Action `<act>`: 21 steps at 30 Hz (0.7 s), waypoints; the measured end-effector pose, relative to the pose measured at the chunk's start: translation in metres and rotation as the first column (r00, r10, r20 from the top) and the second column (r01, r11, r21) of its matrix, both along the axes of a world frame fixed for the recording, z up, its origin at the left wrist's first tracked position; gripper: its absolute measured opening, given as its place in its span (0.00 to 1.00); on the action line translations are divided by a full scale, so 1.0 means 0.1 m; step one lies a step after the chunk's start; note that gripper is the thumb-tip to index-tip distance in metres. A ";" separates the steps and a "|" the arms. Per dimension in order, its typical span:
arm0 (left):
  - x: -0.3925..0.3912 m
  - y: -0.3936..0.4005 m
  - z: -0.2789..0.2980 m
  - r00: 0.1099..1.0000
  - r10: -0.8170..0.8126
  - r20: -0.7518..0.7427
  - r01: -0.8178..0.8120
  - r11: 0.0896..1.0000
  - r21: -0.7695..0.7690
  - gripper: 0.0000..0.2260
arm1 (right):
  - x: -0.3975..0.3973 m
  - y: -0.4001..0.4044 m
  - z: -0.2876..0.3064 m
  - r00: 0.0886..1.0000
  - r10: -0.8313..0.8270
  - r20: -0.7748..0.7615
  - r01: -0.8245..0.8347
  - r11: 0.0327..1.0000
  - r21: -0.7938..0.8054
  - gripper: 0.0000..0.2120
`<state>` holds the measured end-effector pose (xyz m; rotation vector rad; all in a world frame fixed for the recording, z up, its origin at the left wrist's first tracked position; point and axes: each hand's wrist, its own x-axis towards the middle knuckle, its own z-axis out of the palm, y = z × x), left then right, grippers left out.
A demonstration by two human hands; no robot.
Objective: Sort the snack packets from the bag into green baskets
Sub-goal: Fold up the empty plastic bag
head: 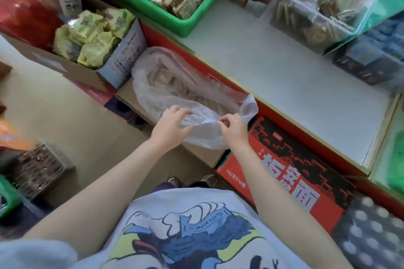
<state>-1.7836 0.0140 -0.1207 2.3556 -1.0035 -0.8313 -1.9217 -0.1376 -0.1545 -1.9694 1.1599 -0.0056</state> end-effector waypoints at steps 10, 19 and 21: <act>0.13 -1.10 0.43 0.933 -0.267 0.242 0.279 0.960 -0.015 0.16 | -0.31 -0.69 0.99 0.829 -0.337 0.446 0.328 0.939 0.101 0.07; 0.78 -1.47 0.87 0.982 -0.172 0.078 0.184 0.965 -0.187 0.11 | -0.18 -0.83 1.43 0.816 -0.384 0.432 0.528 0.799 -0.287 0.13; 0.89 -1.52 0.99 0.976 -0.217 -0.010 0.209 0.951 -0.226 0.15 | 0.03 -0.66 1.47 0.897 -0.232 0.376 0.358 0.880 -0.313 0.23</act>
